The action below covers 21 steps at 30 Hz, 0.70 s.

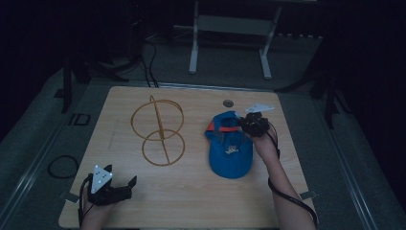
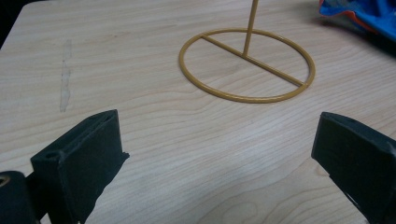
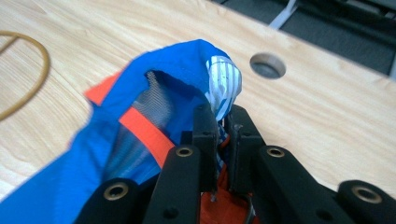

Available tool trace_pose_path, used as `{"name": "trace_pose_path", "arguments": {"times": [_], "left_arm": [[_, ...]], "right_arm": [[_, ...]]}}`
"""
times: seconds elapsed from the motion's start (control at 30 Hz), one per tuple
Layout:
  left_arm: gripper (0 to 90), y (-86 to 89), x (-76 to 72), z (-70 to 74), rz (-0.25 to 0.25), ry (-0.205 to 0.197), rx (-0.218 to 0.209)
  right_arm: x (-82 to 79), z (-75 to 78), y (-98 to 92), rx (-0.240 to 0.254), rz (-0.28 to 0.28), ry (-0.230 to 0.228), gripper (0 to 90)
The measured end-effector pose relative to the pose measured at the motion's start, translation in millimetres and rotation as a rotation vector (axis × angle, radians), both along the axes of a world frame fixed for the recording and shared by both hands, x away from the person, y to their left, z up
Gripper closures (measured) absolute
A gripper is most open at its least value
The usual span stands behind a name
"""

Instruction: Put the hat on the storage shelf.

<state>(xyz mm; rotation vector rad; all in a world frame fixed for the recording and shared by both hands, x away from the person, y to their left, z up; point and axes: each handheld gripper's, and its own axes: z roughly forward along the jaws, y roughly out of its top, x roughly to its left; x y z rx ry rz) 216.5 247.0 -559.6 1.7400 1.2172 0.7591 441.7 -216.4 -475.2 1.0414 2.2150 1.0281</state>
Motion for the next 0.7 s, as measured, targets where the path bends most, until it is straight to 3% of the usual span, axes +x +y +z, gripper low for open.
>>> {"name": "trace_pose_path", "arguments": {"times": [0.13,0.27,0.4,0.6,0.63,0.7], "left_arm": [[2.3,1.3,-2.9,12.7,-0.009,-0.020,-0.026],[2.3,2.2,-5.6,28.1,-0.015,-0.043,-0.021],[2.4,4.2,-7.9,46.8,-0.028,-0.061,-0.031],[2.3,6.1,-11.2,79.3,-0.058,-0.103,-0.040],[2.4,6.1,-11.2,79.3,-0.058,-0.103,-0.040],[2.3,3.3,-10.8,97.5,-0.068,-0.132,-0.022]], "right_arm": [[-13.1,16.4,-4.7,0.041,0.007,-0.036,83.9],[-26.5,33.7,-6.7,0.060,0.027,-0.081,83.9],[-42.8,54.3,-7.7,0.082,0.046,-0.126,83.9],[-57.8,73.1,-9.4,0.115,0.072,-0.170,83.9],[-57.8,73.1,-9.4,0.115,0.072,-0.170,83.9],[-65.2,82.3,-10.5,0.124,0.086,-0.189,83.9]]}}
